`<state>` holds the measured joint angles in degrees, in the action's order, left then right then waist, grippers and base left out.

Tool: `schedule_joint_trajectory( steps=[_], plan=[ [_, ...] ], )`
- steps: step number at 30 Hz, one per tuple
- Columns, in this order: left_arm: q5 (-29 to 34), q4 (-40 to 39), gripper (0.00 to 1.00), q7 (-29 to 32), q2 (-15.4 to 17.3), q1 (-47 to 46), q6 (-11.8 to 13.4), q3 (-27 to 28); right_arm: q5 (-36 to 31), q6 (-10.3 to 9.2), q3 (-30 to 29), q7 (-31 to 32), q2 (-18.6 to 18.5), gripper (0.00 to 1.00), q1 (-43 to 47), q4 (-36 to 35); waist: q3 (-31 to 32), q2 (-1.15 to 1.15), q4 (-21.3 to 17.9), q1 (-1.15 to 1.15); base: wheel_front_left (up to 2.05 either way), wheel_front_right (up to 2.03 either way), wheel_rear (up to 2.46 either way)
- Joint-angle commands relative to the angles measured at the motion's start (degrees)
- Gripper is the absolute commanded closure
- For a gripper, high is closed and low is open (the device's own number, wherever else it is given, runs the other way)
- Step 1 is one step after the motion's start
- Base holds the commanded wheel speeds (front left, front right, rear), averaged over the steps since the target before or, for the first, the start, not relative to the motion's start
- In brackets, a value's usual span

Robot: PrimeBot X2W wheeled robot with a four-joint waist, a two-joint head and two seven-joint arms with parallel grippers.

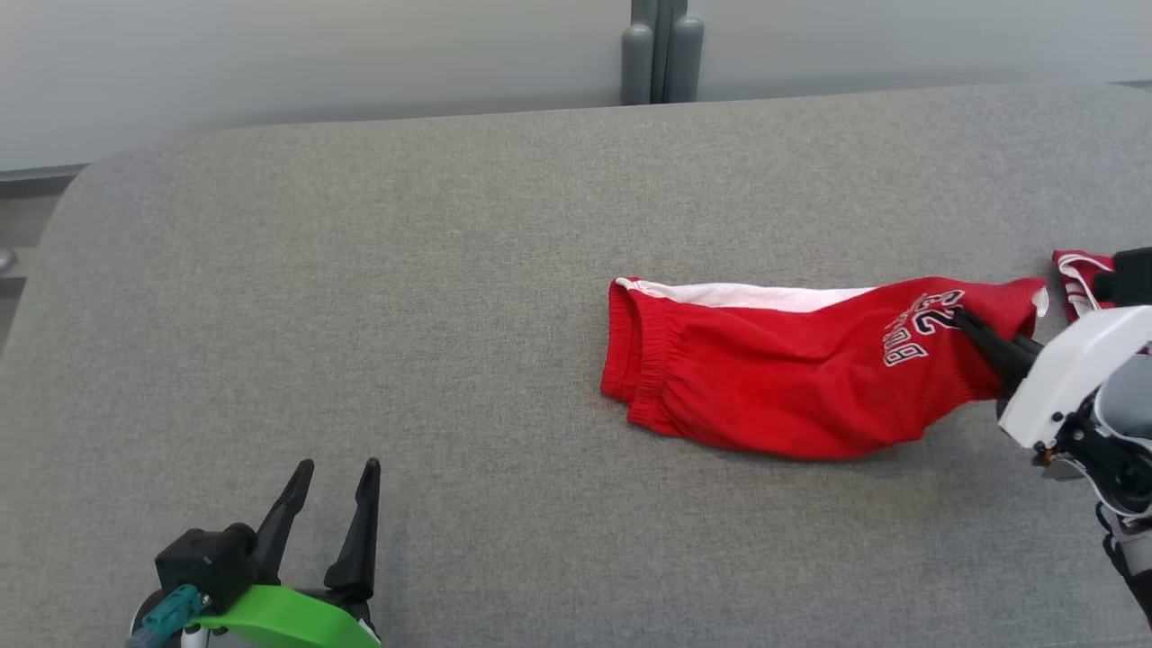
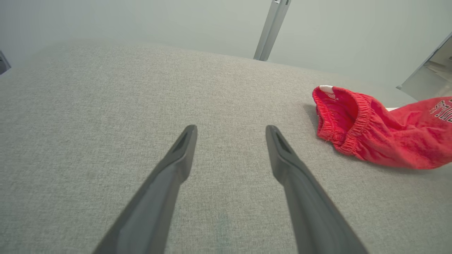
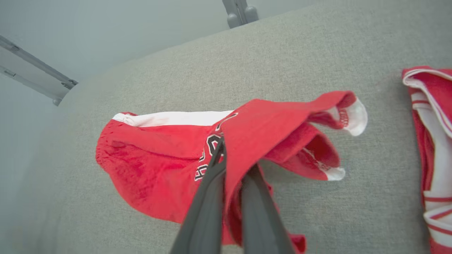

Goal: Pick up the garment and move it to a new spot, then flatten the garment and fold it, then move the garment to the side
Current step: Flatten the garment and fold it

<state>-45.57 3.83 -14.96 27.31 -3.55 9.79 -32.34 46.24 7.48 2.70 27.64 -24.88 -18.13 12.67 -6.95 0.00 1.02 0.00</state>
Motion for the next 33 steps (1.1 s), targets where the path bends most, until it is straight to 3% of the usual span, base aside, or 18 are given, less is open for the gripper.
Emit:
schedule_joint_trajectory(
  steps=[1,9,24,25,28,30,33],
  plan=[
    [1.13,0.32,0.00,-0.26,-0.75,1.14,-0.61,0.56,-0.39,0.01,1.43,0.85,0.05,1.00,-0.93,-1.92,1.40,0.00,1.28,0.00,0.00,0.00,0.00],
    [4.22,2.53,0.00,-0.26,-4.91,2.76,-3.36,2.90,-2.53,0.01,10.37,5.95,1.80,1.00,-4.36,-7.12,2.48,0.00,4.71,0.00,0.00,0.00,0.00],
    [7.84,7.49,0.00,-0.26,-10.82,2.38,-7.98,5.92,-6.64,0.01,20.56,11.86,5.52,1.00,-13.98,3.96,1.80,0.00,11.86,0.00,0.00,0.00,0.00],
    [8.19,8.23,0.00,-0.26,-11.49,2.10,-8.44,6.20,-6.86,0.01,21.78,12.38,5.71,0.84,-14.85,5.47,1.67,0.00,12.47,0.00,0.00,0.00,0.00],
    [8.43,9.19,0.00,-0.26,-11.86,2.08,-8.85,6.80,-6.58,0.01,24.03,12.97,5.97,0.58,-15.73,6.94,1.53,0.00,12.96,0.00,0.00,0.00,0.00],
    [8.60,9.67,0.00,-0.26,-12.27,1.94,-9.29,7.11,-6.93,0.01,25.59,12.97,5.60,0.00,-16.38,7.38,1.38,0.00,13.07,0.00,0.00,0.00,0.00],
    [8.79,10.24,0.00,-0.26,-12.57,2.03,-9.59,7.62,-6.25,0.01,27.07,11.85,5.64,0.00,-17.01,7.15,1.25,0.00,12.84,0.00,0.00,0.00,0.00]
  ],
)
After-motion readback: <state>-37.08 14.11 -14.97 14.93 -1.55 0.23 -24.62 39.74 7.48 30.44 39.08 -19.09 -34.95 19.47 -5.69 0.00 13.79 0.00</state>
